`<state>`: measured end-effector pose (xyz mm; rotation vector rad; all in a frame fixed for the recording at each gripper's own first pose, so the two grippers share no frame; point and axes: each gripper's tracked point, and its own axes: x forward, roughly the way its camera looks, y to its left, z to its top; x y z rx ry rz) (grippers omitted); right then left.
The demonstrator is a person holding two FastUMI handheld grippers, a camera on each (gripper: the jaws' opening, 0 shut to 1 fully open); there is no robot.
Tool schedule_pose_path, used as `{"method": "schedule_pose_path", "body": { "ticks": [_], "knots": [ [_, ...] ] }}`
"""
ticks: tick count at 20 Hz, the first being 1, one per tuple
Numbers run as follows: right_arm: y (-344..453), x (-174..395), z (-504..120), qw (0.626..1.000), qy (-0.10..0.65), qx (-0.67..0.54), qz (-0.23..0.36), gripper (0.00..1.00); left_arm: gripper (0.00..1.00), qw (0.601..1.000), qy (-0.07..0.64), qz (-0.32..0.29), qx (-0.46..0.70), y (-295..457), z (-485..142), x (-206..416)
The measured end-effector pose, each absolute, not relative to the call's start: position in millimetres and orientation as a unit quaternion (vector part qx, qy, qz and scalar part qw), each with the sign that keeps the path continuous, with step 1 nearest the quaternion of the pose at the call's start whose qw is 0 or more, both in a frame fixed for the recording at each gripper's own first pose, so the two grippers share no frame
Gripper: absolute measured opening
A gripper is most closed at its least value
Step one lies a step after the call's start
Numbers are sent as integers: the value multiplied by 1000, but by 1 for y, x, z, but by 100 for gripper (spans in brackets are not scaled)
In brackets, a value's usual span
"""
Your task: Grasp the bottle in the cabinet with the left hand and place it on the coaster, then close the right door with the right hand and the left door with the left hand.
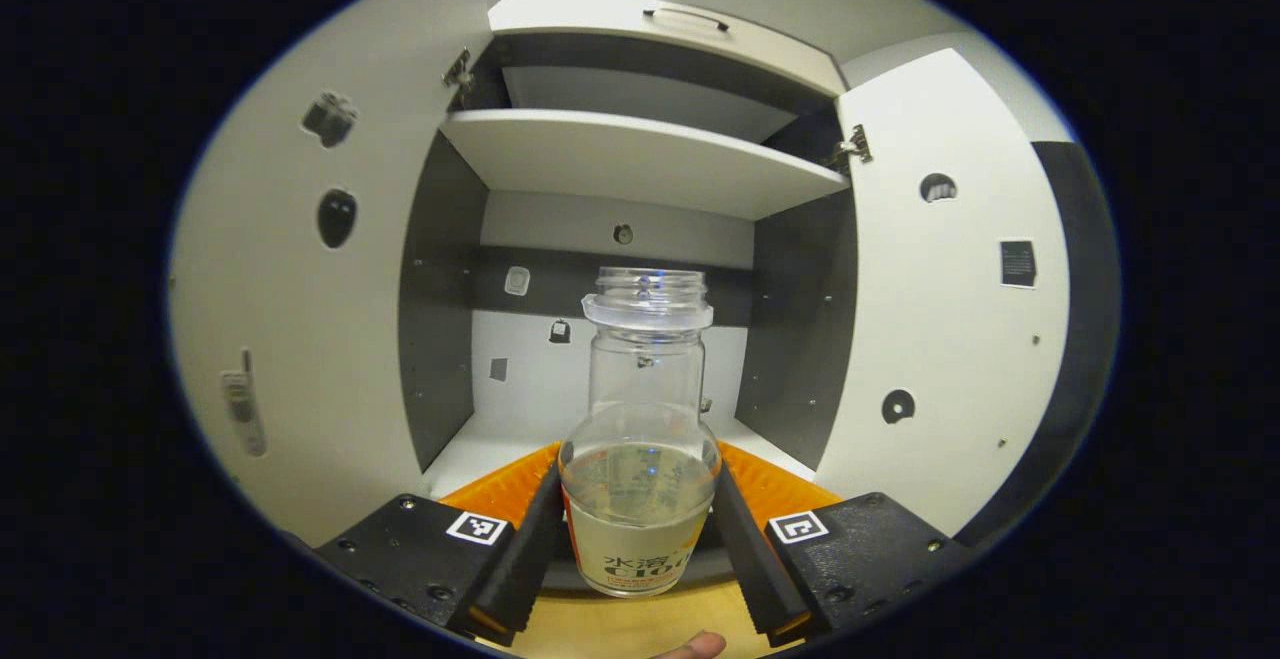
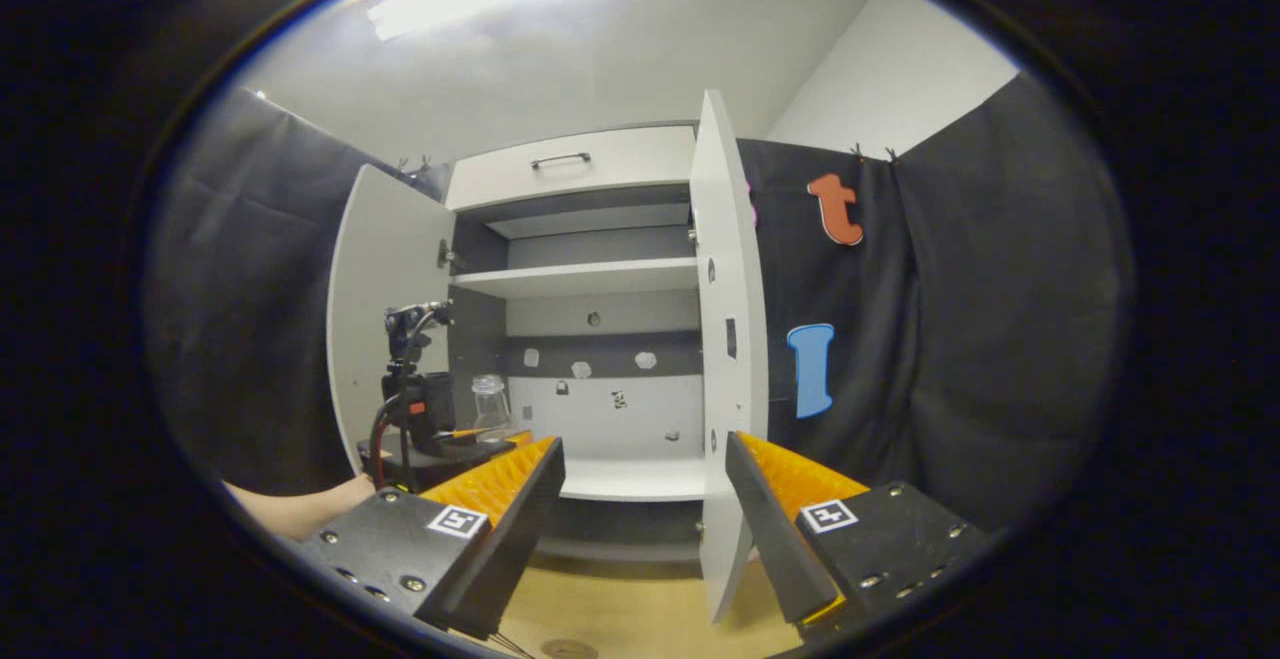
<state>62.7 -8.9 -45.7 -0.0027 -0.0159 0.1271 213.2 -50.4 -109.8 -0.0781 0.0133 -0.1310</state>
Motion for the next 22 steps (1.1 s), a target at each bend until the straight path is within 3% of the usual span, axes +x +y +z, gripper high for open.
{"method": "schedule_pose_path", "body": {
  "ticks": [7,14,22],
  "knots": [
    [-19,18,-74,996,12,15,84,98,80,996,-18,-66,-60,-71,-170,126],
    [-46,29,-92,998,-3,14,54,96,81,992,20,-116,-42,-115,-279,91],
    [-48,40,-98,995,-56,48,72,98,81,984,66,-164,9,-136,-416,55]
  ]
}}
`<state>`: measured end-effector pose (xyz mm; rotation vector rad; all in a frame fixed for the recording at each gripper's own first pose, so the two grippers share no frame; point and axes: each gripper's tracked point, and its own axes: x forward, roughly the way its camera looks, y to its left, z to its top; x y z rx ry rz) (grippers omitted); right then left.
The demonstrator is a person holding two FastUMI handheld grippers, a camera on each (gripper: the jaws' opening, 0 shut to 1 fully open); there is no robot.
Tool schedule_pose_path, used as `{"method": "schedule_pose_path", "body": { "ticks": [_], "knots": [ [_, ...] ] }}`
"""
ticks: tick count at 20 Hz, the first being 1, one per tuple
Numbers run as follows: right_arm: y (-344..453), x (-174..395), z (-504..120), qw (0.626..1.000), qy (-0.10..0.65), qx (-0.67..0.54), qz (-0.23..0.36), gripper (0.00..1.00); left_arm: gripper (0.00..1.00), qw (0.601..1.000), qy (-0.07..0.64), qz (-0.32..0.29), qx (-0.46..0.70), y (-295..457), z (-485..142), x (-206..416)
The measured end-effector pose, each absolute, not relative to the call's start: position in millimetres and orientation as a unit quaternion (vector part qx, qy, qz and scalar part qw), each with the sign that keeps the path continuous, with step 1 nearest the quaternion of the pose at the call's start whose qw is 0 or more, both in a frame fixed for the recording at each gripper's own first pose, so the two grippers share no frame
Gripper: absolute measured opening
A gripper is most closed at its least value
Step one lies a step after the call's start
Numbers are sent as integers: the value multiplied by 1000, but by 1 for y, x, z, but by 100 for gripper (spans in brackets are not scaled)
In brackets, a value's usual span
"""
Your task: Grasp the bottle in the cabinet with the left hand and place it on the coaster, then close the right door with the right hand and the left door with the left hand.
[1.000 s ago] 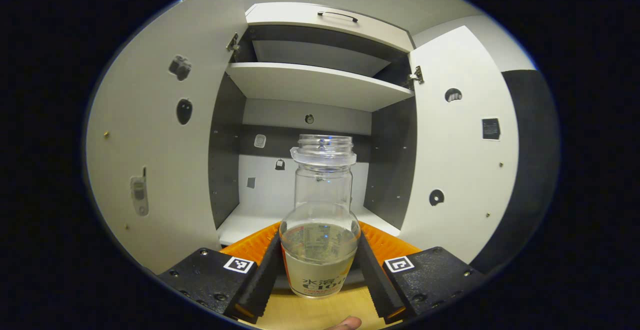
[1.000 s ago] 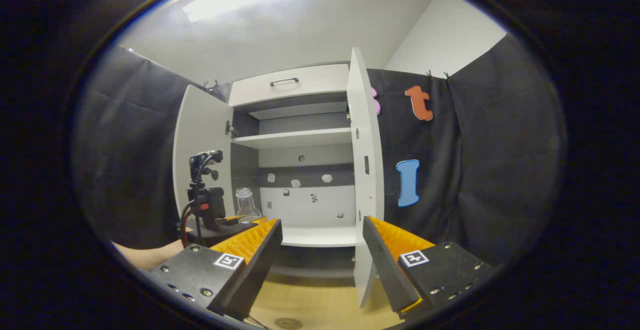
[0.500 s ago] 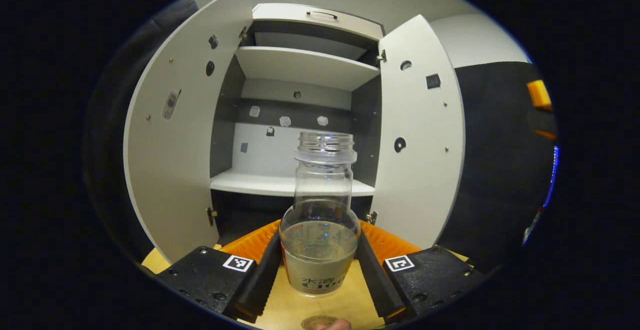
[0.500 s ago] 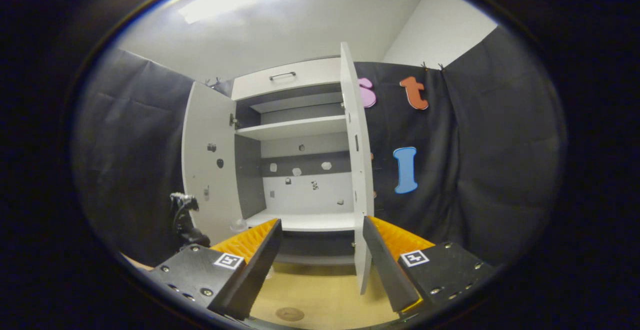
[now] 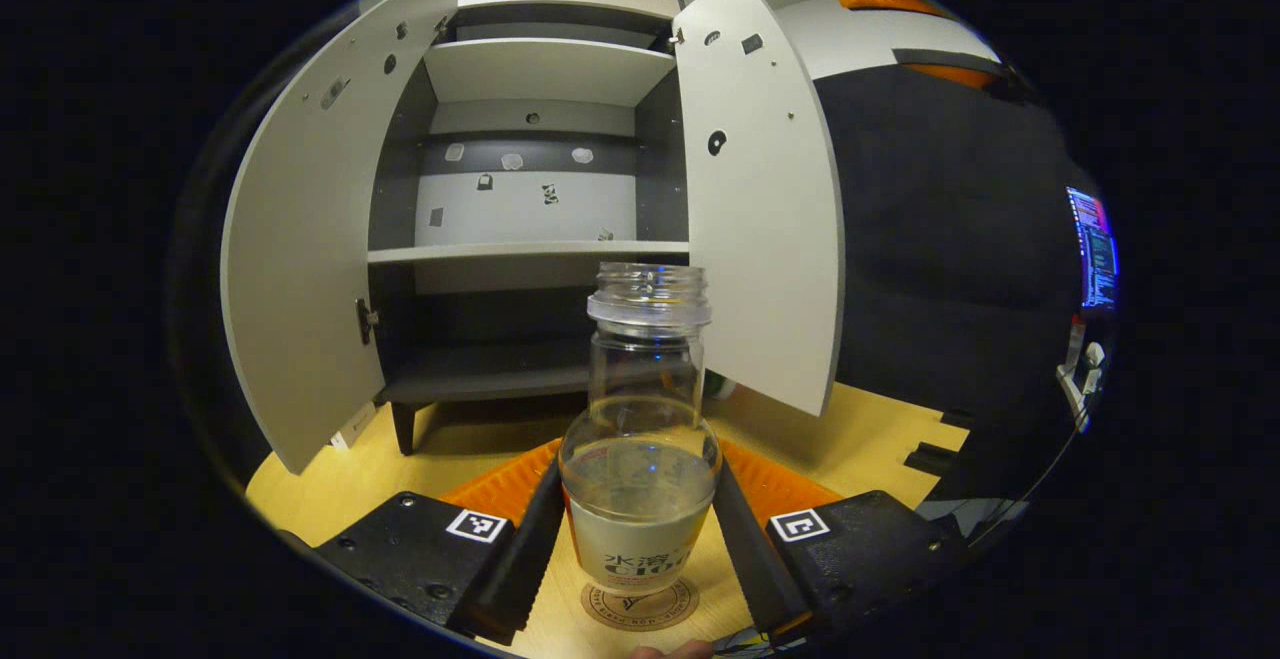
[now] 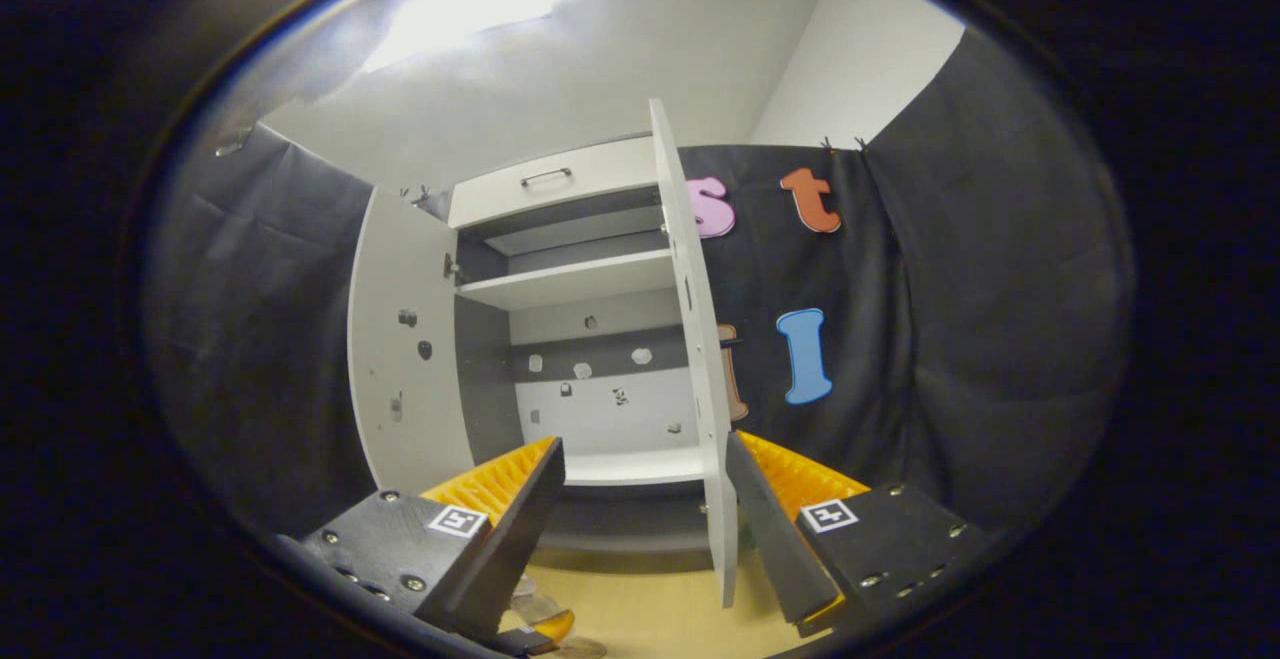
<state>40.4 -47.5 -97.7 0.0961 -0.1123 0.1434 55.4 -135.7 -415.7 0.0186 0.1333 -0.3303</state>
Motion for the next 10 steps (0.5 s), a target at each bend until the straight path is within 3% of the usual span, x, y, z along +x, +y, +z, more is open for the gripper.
{"method": "schedule_pose_path", "body": {
  "ticks": [6,10],
  "knots": [
    [-35,45,-127,994,-57,27,86,96,81,981,80,-177,-3,-128,-458,56],
    [-29,54,-155,997,-19,6,72,98,82,980,77,-184,-17,-126,-465,56]
  ]
}}
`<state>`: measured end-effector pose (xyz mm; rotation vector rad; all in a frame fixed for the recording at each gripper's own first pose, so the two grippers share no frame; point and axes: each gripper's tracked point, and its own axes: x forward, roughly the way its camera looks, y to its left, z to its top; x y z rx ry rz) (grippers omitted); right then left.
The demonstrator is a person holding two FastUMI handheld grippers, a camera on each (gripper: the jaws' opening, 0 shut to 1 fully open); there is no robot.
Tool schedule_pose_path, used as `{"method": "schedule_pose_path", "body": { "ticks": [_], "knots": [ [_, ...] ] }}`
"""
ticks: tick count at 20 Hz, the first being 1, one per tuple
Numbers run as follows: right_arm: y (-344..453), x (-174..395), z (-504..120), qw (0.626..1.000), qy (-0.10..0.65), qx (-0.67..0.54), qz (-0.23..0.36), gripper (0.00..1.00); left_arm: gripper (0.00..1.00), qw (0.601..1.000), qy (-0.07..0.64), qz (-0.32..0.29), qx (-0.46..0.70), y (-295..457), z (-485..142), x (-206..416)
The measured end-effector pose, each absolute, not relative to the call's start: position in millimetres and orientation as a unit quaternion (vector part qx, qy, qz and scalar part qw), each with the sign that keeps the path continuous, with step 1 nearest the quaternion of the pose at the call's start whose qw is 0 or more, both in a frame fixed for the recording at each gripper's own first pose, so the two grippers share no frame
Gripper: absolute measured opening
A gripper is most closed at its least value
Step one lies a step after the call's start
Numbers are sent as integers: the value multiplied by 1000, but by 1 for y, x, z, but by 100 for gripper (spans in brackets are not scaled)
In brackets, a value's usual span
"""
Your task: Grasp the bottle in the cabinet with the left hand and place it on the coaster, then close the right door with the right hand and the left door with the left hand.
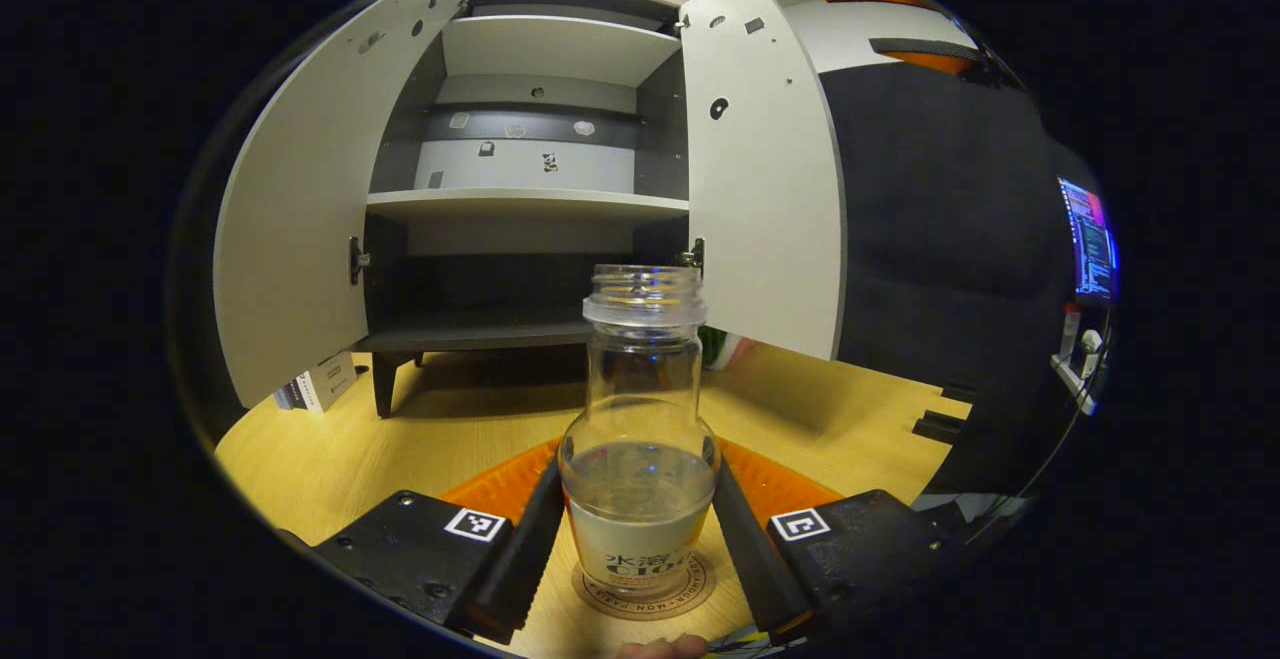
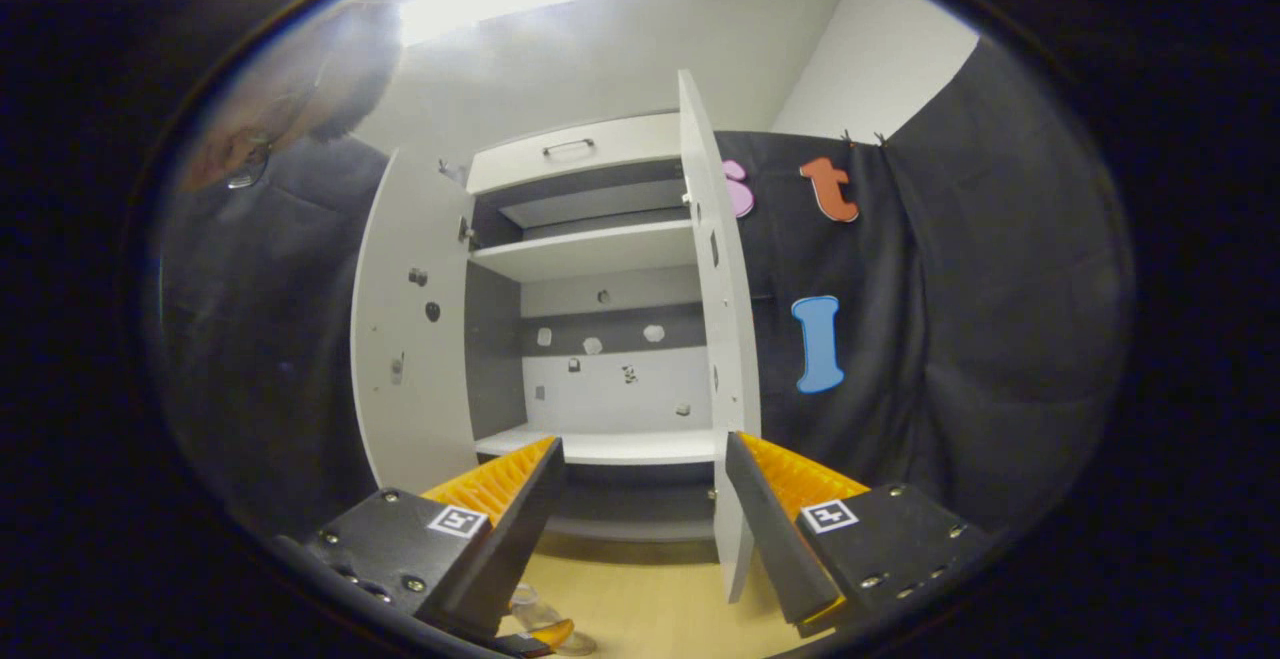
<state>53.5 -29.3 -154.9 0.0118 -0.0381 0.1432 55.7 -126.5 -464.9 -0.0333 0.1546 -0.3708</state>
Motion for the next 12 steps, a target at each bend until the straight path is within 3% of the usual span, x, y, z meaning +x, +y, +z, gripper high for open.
{"method": "schedule_pose_path", "body": {
  "ticks": [7,12],
  "knots": [
    [-33,49,-149,998,-15,10,67,98,90,982,89,-168,19,-119,-464,53],
    [-70,48,-129,999,-17,22,31,98,90,981,73,-179,20,-118,-406,48]
  ]
}}
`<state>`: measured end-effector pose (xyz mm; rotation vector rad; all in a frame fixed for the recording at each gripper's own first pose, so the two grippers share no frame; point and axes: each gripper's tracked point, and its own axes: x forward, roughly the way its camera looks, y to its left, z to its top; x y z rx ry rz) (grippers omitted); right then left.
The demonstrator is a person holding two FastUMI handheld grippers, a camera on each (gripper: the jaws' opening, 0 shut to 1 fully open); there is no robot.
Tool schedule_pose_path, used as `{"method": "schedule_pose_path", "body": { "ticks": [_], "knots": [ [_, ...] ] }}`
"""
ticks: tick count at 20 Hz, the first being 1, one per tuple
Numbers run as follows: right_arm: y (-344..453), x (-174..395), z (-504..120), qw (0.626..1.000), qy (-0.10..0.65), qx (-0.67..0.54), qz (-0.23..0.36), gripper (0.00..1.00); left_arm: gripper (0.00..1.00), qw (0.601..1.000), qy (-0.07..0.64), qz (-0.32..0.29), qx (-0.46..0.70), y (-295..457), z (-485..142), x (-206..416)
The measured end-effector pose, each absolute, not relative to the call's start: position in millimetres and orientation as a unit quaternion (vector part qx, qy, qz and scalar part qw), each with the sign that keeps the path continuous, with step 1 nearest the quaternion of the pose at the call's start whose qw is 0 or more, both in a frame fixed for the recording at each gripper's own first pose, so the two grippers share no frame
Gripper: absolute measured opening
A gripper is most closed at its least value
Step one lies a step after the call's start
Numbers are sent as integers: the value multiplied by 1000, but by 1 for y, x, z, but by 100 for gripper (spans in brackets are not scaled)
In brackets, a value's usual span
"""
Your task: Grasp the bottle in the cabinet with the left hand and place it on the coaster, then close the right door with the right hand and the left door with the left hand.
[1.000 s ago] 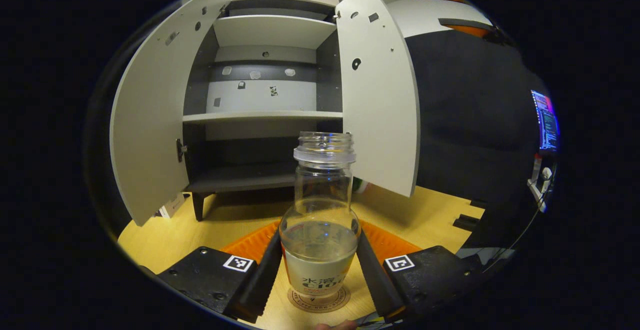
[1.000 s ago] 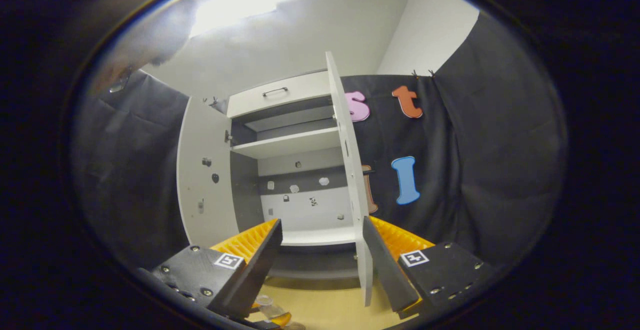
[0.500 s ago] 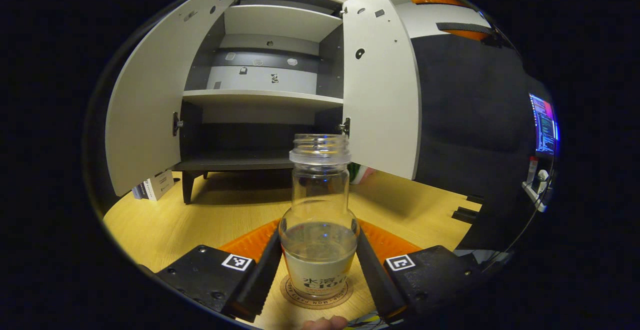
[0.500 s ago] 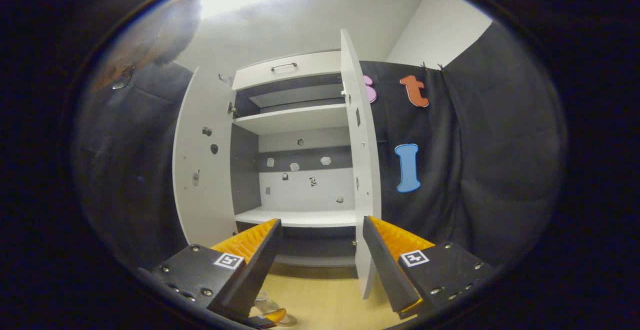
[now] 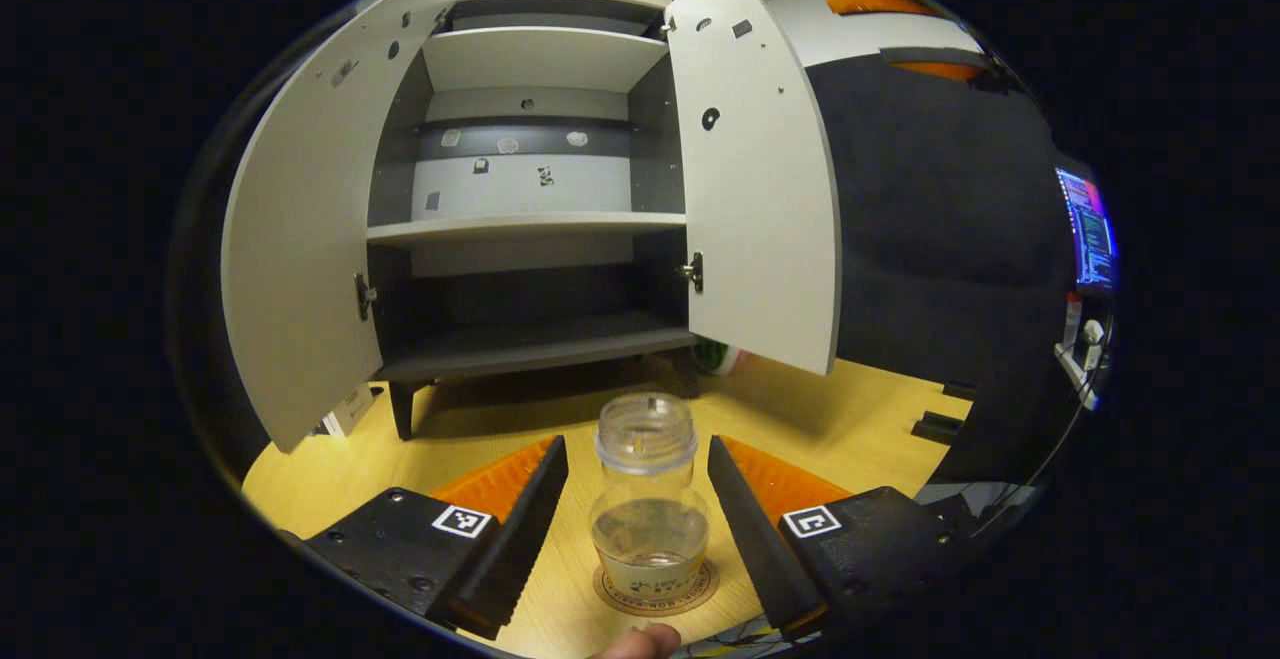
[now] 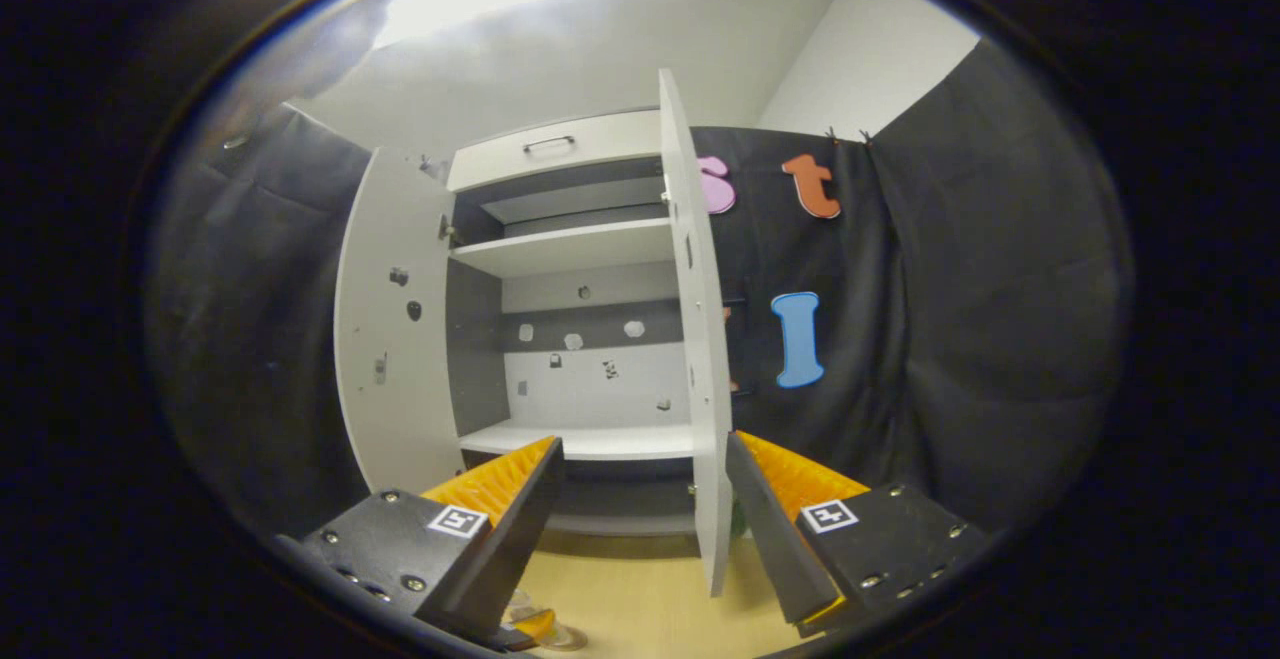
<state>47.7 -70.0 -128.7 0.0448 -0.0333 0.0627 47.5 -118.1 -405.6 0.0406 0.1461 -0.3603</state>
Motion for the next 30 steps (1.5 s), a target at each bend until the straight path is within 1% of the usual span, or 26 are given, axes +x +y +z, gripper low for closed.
{"method": "schedule_pose_path", "body": {
  "ticks": [1,2,5,6,7,8,9,12,13,14,16,19,22,25,28,29,30],
  "knots": [
    [-80,50,-125,999,-14,30,21,96,90,981,71,-180,15,-118,-389,45],
    [-89,52,-123,999,-9,35,11,98,90,981,70,-178,14,-116,-370,43],
    [-125,61,-113,999,-11,33,-26,98,90,981,54,-186,14,-120,-306,35],
    [-137,65,-110,999,-11,27,-36,95,90,981,50,-188,18,-122,-287,33],
    [-151,68,-107,999,-12,19,-48,98,90,980,46,-192,16,-121,-268,30],
    [-162,72,-105,998,-5,11,-55,94,90,979,42,-198,12,-124,-249,30],
    [-171,78,-105,998,6,6,-59,98,90,979,41,-198,2,-124,-233,30],
    [-213,101,-86,995,-4,16,-96,98,90,978,62,-198,-31,-122,-196,29],
    [-216,111,-83,995,-7,20,-97,95,90,977,64,-198,-41,-119,-182,31],
    [-222,121,-76,995,-15,18,-102,99,90,977,63,-197,-49,-117,-169,34],
    [-239,145,-64,993,-26,0,-115,99,89,978,58,-194,-50,-108,-147,40],
    [-264,174,-62,988,-15,-34,-150,100,89,984,19,-174,-34,-87,-113,52],
    [-255,208,-63,989,2,-30,-142,100,89,987,-9,-155,-44,-74,-89,62],
    [-244,231,-65,991,6,-19,-132,100,90,987,-2,-146,-66,-65,-91,67],
    [-227,241,-75,993,21,-26,-111,100,90,991,3,-121,-63,-44,-97,66],
    [-220,243,-77,994,25,-33,-101,100,95,992,1,-115,-61,-37,-96,63],
    [-212,245,-80,995,28,-41,-88,100,90,993,-4,-107,-58,-29,-95,59]
  ]
}}
